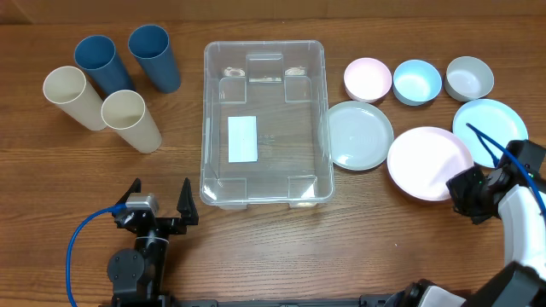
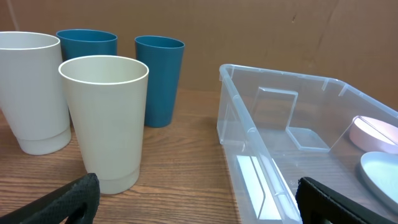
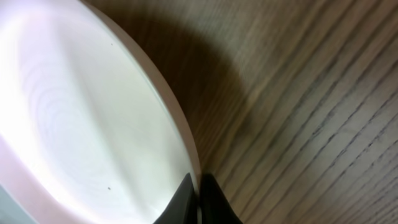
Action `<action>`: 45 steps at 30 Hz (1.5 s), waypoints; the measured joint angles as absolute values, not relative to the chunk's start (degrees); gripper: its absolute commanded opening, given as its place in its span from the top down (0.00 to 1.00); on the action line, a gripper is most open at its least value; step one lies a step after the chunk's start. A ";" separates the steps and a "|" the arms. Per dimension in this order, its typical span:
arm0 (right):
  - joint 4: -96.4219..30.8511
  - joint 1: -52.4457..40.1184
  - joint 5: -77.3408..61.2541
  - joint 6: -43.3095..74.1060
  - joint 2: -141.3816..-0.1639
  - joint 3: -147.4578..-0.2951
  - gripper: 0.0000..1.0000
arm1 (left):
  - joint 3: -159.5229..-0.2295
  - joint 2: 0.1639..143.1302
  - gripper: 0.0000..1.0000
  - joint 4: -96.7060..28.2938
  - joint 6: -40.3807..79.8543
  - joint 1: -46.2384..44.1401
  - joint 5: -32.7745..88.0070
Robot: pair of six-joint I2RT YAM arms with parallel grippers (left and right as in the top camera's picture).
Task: Pack container
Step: 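Carry the pink plate into the clear bin and lower it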
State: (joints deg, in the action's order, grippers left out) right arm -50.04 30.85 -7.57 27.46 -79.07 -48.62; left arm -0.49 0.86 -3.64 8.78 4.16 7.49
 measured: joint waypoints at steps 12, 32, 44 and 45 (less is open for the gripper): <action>-60.86 21.06 -16.78 19.55 -70.32 -66.41 0.96 | -0.49 0.86 0.00 -3.64 8.80 4.16 7.46; -43.77 -27.83 -7.88 24.47 -88.38 -69.76 0.96 | -0.49 0.86 0.00 -3.64 8.80 4.16 7.46; -40.27 -27.83 -5.32 25.04 -99.13 -69.76 0.96 | -0.49 0.86 0.00 -3.64 8.80 4.16 7.46; -40.29 -27.86 -5.30 25.08 -100.03 -69.76 0.96 | -0.49 0.86 0.00 -3.64 8.80 4.16 7.46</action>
State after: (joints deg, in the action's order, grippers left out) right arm -40.29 -27.86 -5.30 25.08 -100.03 -69.76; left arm -0.49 0.86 -3.64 8.80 4.16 7.46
